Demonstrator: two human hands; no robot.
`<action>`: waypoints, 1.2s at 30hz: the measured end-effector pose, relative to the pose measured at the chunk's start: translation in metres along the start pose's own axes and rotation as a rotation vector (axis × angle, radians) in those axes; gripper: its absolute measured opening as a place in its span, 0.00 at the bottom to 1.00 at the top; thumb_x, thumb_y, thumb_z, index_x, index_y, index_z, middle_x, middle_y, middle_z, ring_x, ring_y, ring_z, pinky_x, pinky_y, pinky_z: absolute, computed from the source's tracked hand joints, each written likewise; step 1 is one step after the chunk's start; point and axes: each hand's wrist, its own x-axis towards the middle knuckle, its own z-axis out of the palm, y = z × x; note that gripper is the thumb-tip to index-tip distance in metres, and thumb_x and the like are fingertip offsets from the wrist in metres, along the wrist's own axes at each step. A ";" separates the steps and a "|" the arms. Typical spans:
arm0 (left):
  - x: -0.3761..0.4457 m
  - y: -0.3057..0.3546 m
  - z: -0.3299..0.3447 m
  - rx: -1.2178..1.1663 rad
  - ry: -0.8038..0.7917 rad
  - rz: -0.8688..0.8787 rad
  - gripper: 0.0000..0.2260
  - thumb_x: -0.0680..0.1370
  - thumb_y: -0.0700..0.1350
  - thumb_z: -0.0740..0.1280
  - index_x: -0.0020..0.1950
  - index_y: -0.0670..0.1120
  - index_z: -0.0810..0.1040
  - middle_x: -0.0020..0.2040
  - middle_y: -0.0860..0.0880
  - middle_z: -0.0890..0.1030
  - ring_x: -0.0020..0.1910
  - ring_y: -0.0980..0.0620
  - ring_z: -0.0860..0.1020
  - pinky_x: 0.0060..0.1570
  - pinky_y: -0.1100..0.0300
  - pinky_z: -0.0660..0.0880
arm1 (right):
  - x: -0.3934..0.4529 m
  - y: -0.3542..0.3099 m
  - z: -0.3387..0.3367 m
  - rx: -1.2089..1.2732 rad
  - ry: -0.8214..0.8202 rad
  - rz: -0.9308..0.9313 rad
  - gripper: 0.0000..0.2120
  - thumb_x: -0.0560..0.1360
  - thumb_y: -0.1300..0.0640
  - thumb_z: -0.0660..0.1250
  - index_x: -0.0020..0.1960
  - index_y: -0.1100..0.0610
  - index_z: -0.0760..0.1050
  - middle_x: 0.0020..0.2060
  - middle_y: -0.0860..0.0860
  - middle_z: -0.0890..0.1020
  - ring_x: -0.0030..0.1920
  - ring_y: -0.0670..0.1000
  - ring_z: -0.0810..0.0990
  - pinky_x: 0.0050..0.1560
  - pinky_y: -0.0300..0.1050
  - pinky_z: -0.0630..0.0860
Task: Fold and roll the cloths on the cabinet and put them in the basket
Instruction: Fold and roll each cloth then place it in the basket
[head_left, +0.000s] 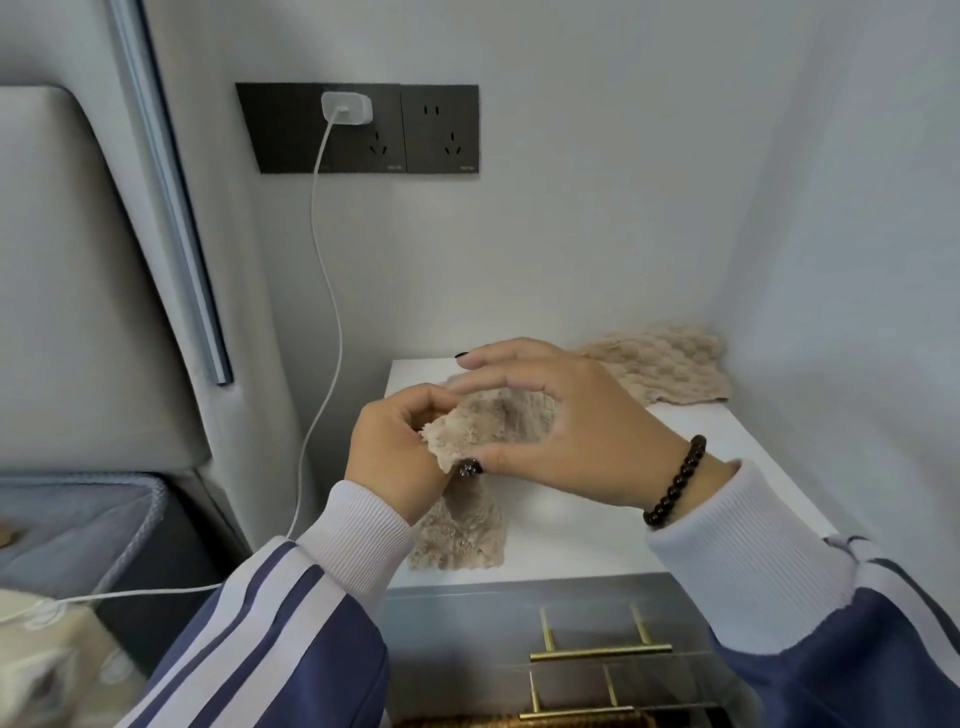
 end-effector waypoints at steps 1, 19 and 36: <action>-0.001 0.000 0.000 -0.002 -0.013 -0.004 0.16 0.66 0.26 0.73 0.33 0.48 0.79 0.27 0.52 0.80 0.24 0.58 0.74 0.24 0.65 0.72 | 0.000 0.000 0.002 -0.014 0.024 -0.008 0.13 0.69 0.56 0.75 0.52 0.44 0.82 0.60 0.40 0.77 0.63 0.38 0.71 0.67 0.38 0.66; 0.004 -0.017 -0.002 0.213 -0.114 0.013 0.04 0.69 0.46 0.76 0.39 0.50 0.82 0.33 0.48 0.82 0.32 0.46 0.78 0.34 0.53 0.76 | 0.011 0.007 -0.033 0.313 0.501 0.019 0.12 0.75 0.67 0.67 0.43 0.49 0.78 0.35 0.39 0.82 0.37 0.38 0.79 0.40 0.32 0.75; 0.013 0.025 -0.038 -0.399 -0.106 -0.215 0.05 0.65 0.46 0.74 0.38 0.46 0.84 0.36 0.47 0.85 0.32 0.53 0.83 0.30 0.63 0.78 | -0.038 0.034 -0.126 0.582 0.188 0.523 0.26 0.47 0.50 0.84 0.42 0.57 0.84 0.38 0.54 0.84 0.37 0.50 0.84 0.34 0.38 0.79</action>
